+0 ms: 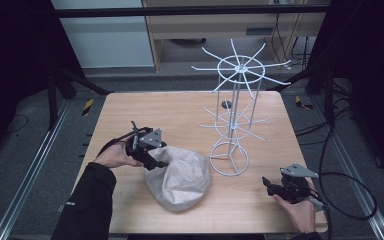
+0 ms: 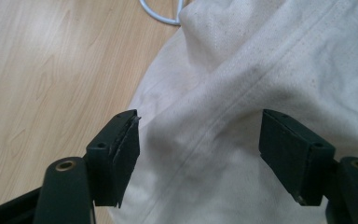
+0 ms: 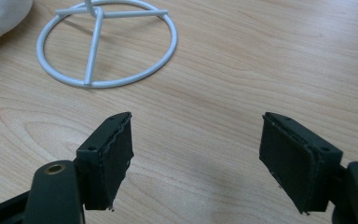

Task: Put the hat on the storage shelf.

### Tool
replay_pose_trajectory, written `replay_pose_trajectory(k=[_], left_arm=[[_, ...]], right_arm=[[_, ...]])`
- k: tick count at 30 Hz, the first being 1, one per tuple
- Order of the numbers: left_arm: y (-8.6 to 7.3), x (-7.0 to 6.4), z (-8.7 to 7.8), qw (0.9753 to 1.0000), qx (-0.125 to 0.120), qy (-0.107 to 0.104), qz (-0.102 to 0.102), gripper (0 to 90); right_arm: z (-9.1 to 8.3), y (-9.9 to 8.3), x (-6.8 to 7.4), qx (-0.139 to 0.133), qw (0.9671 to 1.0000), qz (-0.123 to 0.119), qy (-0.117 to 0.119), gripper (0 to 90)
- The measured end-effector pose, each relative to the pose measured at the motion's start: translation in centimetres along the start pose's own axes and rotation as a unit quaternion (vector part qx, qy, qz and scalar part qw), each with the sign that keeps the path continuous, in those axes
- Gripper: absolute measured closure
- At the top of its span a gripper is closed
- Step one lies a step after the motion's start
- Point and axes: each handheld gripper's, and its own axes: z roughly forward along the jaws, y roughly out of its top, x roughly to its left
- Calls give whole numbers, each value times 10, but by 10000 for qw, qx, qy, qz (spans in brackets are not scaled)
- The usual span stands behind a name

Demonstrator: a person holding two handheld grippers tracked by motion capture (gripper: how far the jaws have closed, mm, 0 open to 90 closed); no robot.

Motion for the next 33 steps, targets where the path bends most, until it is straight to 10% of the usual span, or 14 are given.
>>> replay_pose_trajectory(k=[11,22,30,33], left_arm=[[-5,-2,21,9995,204,-191,155,352],[-16,-10,22,9999,133,-67,-1,892],[-19,-9,9,9998,42,162,-101,896],[-15,-4,-7,9980,-423,465,-85,743]], right_arm=[[0,0,-1,-17,10000,-39,2,251],[0,1,0,-27,10000,-56,-5,255],[0,1,1,-34,10000,-40,-10,256],[0,1,0,-37,10000,-55,-5,257]])
